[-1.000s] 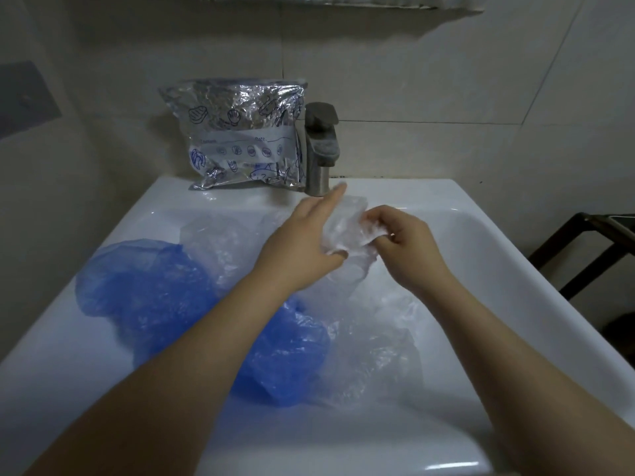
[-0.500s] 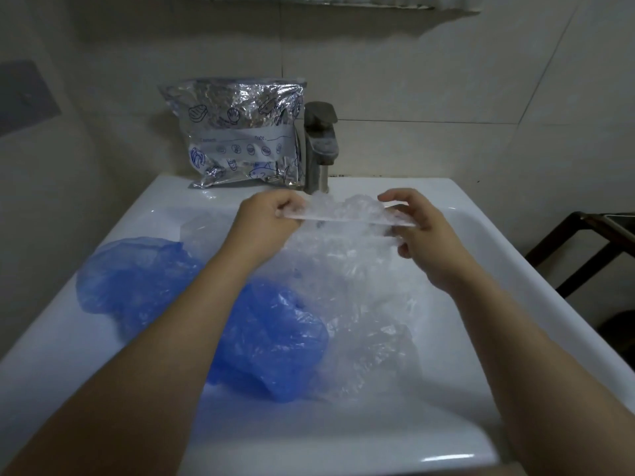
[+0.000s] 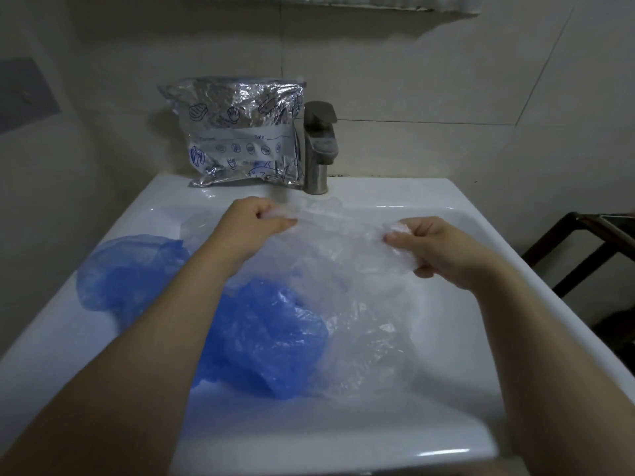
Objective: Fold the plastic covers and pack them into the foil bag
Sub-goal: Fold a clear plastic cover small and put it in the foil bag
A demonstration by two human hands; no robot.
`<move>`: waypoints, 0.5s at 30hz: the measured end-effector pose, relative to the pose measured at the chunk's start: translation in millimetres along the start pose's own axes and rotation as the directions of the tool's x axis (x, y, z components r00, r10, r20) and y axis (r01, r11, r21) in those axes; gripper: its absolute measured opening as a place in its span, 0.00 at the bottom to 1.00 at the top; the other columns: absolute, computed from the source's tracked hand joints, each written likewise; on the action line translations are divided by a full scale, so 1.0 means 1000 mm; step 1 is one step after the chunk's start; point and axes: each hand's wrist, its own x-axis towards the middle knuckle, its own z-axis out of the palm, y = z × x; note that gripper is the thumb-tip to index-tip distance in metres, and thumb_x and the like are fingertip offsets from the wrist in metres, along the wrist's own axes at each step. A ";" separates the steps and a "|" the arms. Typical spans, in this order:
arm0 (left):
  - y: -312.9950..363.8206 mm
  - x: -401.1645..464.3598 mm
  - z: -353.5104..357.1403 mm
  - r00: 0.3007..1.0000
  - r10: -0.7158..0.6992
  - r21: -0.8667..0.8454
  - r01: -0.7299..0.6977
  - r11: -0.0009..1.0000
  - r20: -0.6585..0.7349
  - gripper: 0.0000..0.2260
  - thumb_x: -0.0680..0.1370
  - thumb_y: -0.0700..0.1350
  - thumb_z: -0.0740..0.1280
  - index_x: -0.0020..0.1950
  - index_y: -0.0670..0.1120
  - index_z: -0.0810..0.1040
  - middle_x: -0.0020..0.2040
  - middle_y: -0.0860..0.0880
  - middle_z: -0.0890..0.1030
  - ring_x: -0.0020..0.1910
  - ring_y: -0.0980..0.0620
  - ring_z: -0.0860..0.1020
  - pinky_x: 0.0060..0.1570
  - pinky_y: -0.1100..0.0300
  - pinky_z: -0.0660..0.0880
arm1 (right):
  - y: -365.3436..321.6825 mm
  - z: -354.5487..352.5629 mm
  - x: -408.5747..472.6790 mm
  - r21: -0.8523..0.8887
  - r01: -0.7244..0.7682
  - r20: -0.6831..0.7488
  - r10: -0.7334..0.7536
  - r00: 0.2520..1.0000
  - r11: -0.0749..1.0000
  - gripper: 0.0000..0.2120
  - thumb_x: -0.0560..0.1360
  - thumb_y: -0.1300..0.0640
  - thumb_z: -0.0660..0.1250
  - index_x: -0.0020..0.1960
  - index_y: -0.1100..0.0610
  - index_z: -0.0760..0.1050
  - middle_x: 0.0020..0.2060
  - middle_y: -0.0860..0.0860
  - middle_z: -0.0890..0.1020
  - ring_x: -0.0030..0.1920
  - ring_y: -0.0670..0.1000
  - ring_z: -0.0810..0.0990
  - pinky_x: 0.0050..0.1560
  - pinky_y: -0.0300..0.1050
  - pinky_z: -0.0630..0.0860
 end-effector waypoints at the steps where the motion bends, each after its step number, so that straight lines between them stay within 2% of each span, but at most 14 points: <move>1: 0.003 -0.001 0.004 0.998 -0.067 -0.167 0.064 0.984 -0.015 0.07 0.74 0.42 0.70 0.42 0.39 0.76 0.37 0.47 0.72 0.38 0.51 0.69 0.39 0.59 0.66 | 0.005 0.001 0.005 -0.136 -0.022 -0.085 0.010 0.996 0.990 0.13 0.76 0.53 0.65 0.38 0.59 0.80 0.28 0.52 0.75 0.26 0.48 0.69 0.26 0.39 0.68; 2: 0.007 0.000 0.007 0.988 -0.153 -0.354 0.150 0.923 0.019 0.04 0.76 0.41 0.68 0.42 0.41 0.77 0.39 0.48 0.76 0.39 0.52 0.72 0.40 0.59 0.69 | 0.010 0.003 0.010 -0.234 -0.051 -0.163 0.013 0.987 0.971 0.16 0.78 0.52 0.63 0.42 0.64 0.80 0.31 0.55 0.76 0.29 0.49 0.72 0.31 0.42 0.72; 3: 0.010 0.000 0.011 0.971 -0.223 -0.521 0.237 0.820 0.090 0.05 0.78 0.40 0.65 0.42 0.44 0.76 0.38 0.49 0.77 0.38 0.53 0.75 0.39 0.59 0.71 | 0.014 0.004 0.013 -0.289 -0.080 -0.232 0.011 0.973 0.954 0.19 0.79 0.51 0.60 0.45 0.67 0.78 0.34 0.57 0.77 0.32 0.51 0.73 0.36 0.44 0.73; 5: 0.014 0.001 0.017 0.939 -0.278 -0.701 0.339 0.628 0.205 0.08 0.80 0.41 0.60 0.42 0.46 0.74 0.30 0.50 0.77 0.29 0.56 0.77 0.32 0.61 0.76 | 0.018 0.005 0.015 -0.273 -0.093 -0.330 -0.002 0.944 0.957 0.21 0.80 0.51 0.58 0.47 0.69 0.76 0.37 0.57 0.77 0.37 0.52 0.73 0.41 0.45 0.70; 7: 0.015 0.000 0.021 0.924 -0.285 -0.750 0.376 0.544 0.257 0.10 0.81 0.44 0.60 0.39 0.47 0.71 0.21 0.53 0.71 0.19 0.59 0.71 0.22 0.68 0.73 | 0.013 0.005 0.014 -0.104 -0.037 -0.364 -0.004 0.931 0.994 0.17 0.80 0.54 0.58 0.45 0.65 0.77 0.38 0.56 0.78 0.39 0.52 0.74 0.43 0.46 0.70; 9: 0.014 -0.001 0.021 0.917 -0.301 -0.706 0.395 0.587 0.262 0.14 0.80 0.47 0.62 0.33 0.49 0.70 0.19 0.55 0.65 0.16 0.61 0.63 0.16 0.72 0.61 | 0.006 0.002 0.015 0.264 0.071 -0.331 0.021 0.944 0.962 0.12 0.80 0.58 0.58 0.45 0.62 0.77 0.39 0.55 0.78 0.38 0.51 0.76 0.43 0.44 0.74; 10: 0.012 -0.001 0.019 0.919 -0.307 -0.682 0.392 0.618 0.250 0.17 0.79 0.47 0.63 0.29 0.49 0.71 0.18 0.56 0.63 0.15 0.61 0.61 0.15 0.72 0.56 | 0.000 0.001 0.015 0.494 0.110 -0.281 0.039 0.959 0.862 0.10 0.79 0.60 0.59 0.45 0.62 0.77 0.38 0.55 0.77 0.36 0.50 0.75 0.40 0.42 0.76; 11: 0.009 0.000 0.016 0.920 -0.303 -0.684 0.387 0.618 0.247 0.20 0.78 0.46 0.63 0.25 0.48 0.71 0.18 0.55 0.63 0.14 0.60 0.59 0.15 0.72 0.54 | -0.003 0.001 0.015 0.724 0.118 -0.208 0.053 0.977 0.680 0.09 0.76 0.62 0.61 0.43 0.63 0.78 0.37 0.55 0.77 0.34 0.48 0.75 0.37 0.40 0.77; 12: 0.006 0.002 0.013 0.922 -0.295 -0.713 0.382 0.588 0.250 0.21 0.78 0.45 0.63 0.23 0.48 0.71 0.17 0.55 0.62 0.14 0.60 0.59 0.16 0.71 0.52 | -0.006 0.001 0.015 0.879 0.089 -0.127 0.049 0.991 0.469 0.08 0.73 0.62 0.62 0.40 0.64 0.78 0.35 0.54 0.77 0.32 0.47 0.75 0.36 0.39 0.78; 13: 0.003 0.004 0.010 0.927 -0.273 -0.753 0.368 0.546 0.256 0.20 0.76 0.44 0.64 0.23 0.48 0.71 0.18 0.55 0.63 0.15 0.60 0.59 0.17 0.69 0.52 | -0.007 0.003 0.016 0.949 0.038 -0.053 0.040 0.998 0.314 0.07 0.71 0.62 0.64 0.38 0.64 0.78 0.34 0.54 0.78 0.30 0.46 0.77 0.35 0.38 0.79; 14: 0.001 0.006 0.008 0.932 -0.241 -0.786 0.357 0.505 0.269 0.15 0.73 0.45 0.66 0.26 0.48 0.71 0.19 0.55 0.64 0.18 0.59 0.60 0.20 0.68 0.54 | -0.006 0.006 0.018 0.972 -0.034 0.035 0.000 0.999 0.231 0.06 0.71 0.62 0.65 0.39 0.64 0.78 0.34 0.54 0.79 0.30 0.47 0.78 0.34 0.37 0.78; 15: 0.000 0.007 0.007 0.935 -0.212 -0.808 0.352 0.472 0.284 0.10 0.70 0.47 0.68 0.30 0.49 0.72 0.21 0.55 0.66 0.21 0.59 0.62 0.23 0.67 0.56 | -0.004 0.009 0.019 0.971 -0.138 0.154 -0.075 0.985 0.195 0.07 0.73 0.61 0.65 0.43 0.65 0.78 0.34 0.55 0.79 0.30 0.48 0.78 0.33 0.37 0.76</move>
